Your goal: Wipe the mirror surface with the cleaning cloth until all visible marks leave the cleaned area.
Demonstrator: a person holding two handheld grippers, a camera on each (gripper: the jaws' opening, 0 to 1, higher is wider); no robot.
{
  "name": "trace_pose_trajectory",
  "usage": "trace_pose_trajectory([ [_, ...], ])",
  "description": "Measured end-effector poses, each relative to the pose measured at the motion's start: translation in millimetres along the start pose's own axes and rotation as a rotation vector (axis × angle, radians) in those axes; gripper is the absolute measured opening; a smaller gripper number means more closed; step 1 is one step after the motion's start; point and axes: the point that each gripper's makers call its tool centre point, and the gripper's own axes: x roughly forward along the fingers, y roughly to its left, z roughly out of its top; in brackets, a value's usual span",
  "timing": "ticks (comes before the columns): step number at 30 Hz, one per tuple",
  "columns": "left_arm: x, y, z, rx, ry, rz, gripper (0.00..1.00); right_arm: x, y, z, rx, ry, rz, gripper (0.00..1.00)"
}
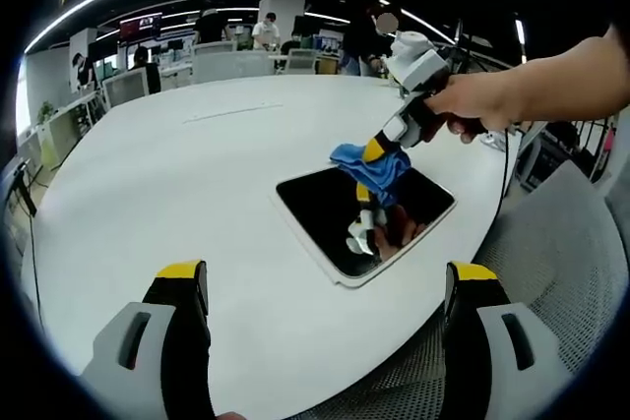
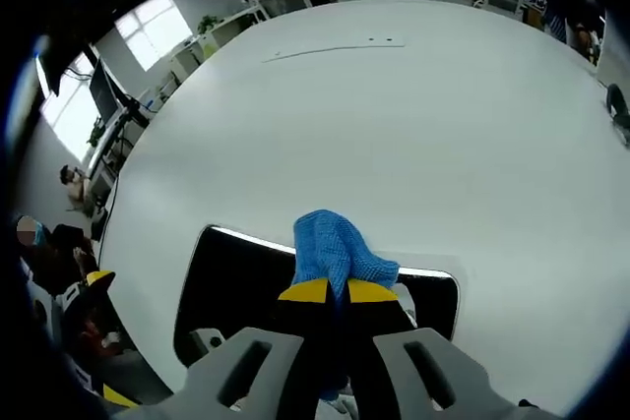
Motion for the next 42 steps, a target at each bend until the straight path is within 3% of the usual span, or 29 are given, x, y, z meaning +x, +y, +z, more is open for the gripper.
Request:
trace_pose_trajectory([
  [15, -2, 2.3, 1.9, -0.009, -0.014, 0.009, 0.99, -7, -17, -4.6, 0.018, 0.003, -0.032, 0.00],
  [32, -2, 3.2, 5.2, -0.017, -0.029, 0.021, 0.99, -7, -16, -6.8, 0.016, 0.010, -0.053, 0.00],
  [42, -2, 3.4, 5.1, -0.015, -0.029, 0.026, 0.99, -14, -13, -20.8, 0.042, 0.010, -0.053, 0.00],
])
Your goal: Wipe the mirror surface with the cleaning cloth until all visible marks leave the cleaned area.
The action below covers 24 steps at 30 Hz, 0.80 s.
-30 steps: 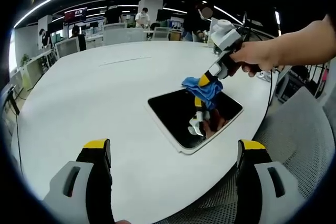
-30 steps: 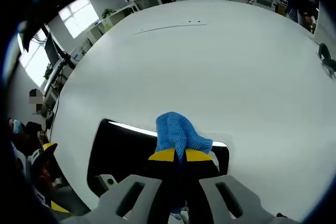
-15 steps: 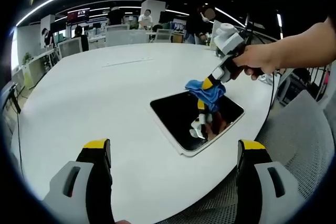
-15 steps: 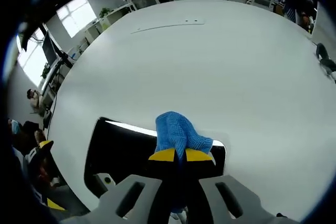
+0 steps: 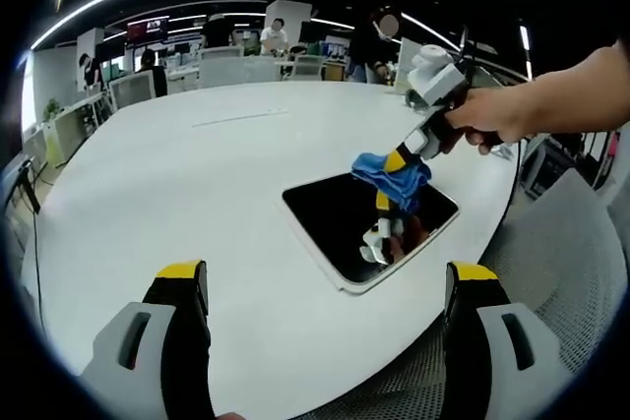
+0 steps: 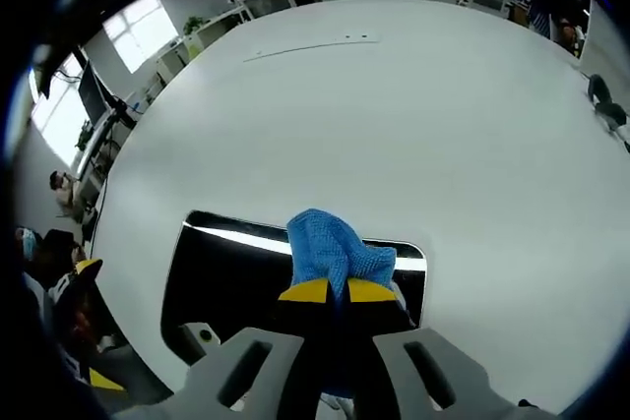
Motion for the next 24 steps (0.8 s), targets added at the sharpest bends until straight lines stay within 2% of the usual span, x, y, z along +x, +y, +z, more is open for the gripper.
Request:
trace_pose_trajectory([
  [15, 1, -0.6, 0.2, 0.005, 0.001, -0.004, 0.99, -17, 7, -31.5, 0.025, -0.008, 0.022, 0.00],
  [24, 0, -1.2, 1.7, 0.010, -0.002, -0.003, 0.99, -23, 9, -44.2, 0.052, -0.013, 0.028, 0.00],
])
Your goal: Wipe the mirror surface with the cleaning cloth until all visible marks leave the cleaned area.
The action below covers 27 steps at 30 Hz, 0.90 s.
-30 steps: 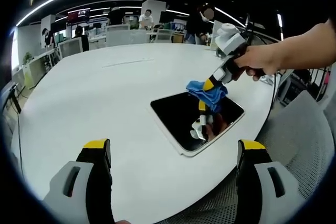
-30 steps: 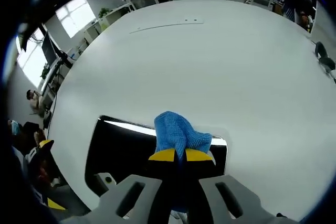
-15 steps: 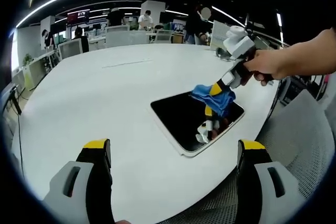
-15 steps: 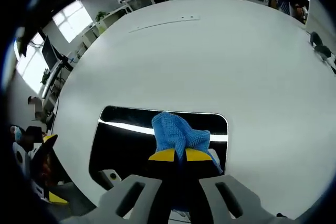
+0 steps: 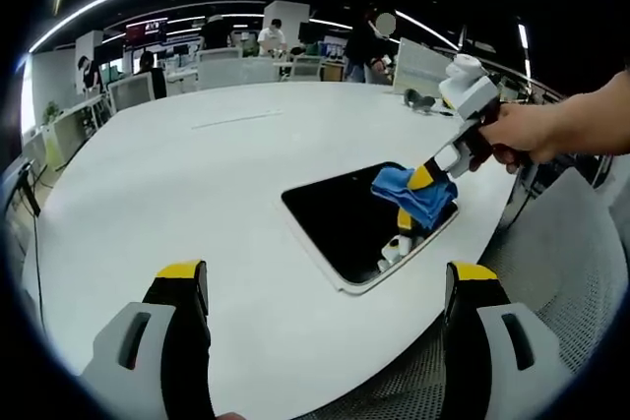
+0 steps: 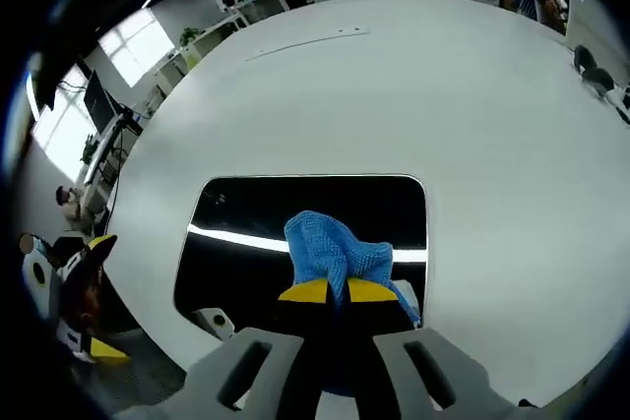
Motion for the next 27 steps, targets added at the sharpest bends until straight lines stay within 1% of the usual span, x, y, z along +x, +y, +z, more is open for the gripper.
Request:
trace_pose_trajectory([
  [5, 0, -0.1, -0.1, -0.004, -0.002, -0.003, 0.99, -4, 2, -8.0, 0.000, -0.001, 0.014, 0.00],
  [7, 0, 1.0, -0.1, -0.007, -0.003, 0.002, 0.99, -7, 4, -13.4, 0.031, 0.005, 0.032, 0.00],
  [11, -1, 1.6, 1.5, -0.008, -0.010, 0.010, 0.99, -9, 6, -18.7, 0.037, -0.004, 0.038, 0.00],
  [15, 0, 0.3, -0.4, -0.005, 0.000, 0.001, 0.99, -12, 8, -24.3, 0.028, 0.006, 0.047, 0.00],
  [21, -1, 3.5, 0.5, -0.019, -0.007, 0.015, 0.99, -15, 10, -31.6, 0.021, -0.003, 0.055, 0.00],
  [27, -1, 2.1, -0.6, -0.010, 0.002, 0.015, 0.99, -19, 12, -38.8, 0.013, 0.005, 0.061, 0.00],
])
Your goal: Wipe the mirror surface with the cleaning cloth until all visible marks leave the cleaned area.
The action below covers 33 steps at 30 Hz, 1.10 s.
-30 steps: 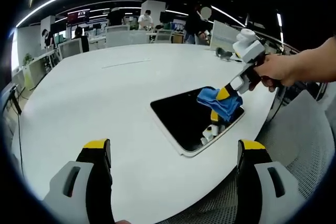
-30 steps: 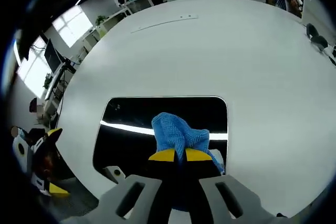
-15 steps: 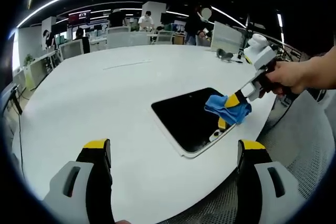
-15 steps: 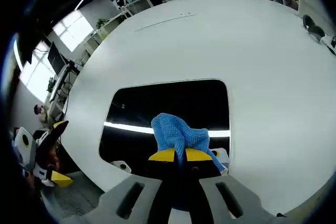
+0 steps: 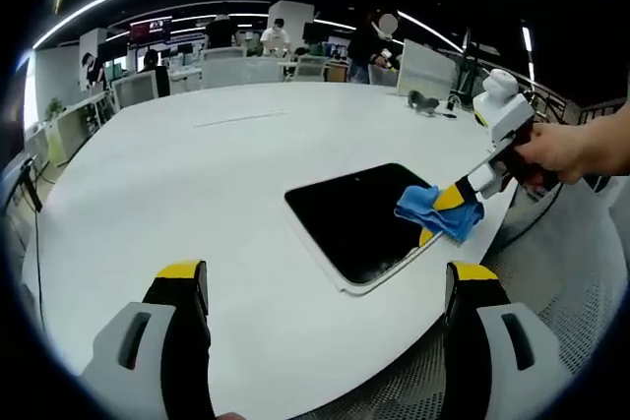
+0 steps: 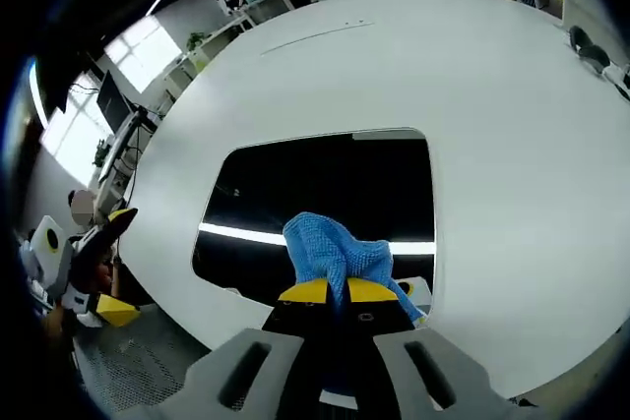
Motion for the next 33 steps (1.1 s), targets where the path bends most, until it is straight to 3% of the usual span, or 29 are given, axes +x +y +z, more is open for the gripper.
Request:
trace_pose_trajectory([
  [18, -1, 0.8, 1.4, -0.003, -0.011, 0.000, 0.99, -5, 5, -12.0, -0.004, 0.018, 0.006, 0.00],
  [33, -1, 0.7, -4.0, -0.019, 0.018, 0.006, 0.99, -7, 6, -16.3, -0.013, 0.011, 0.040, 0.00],
])
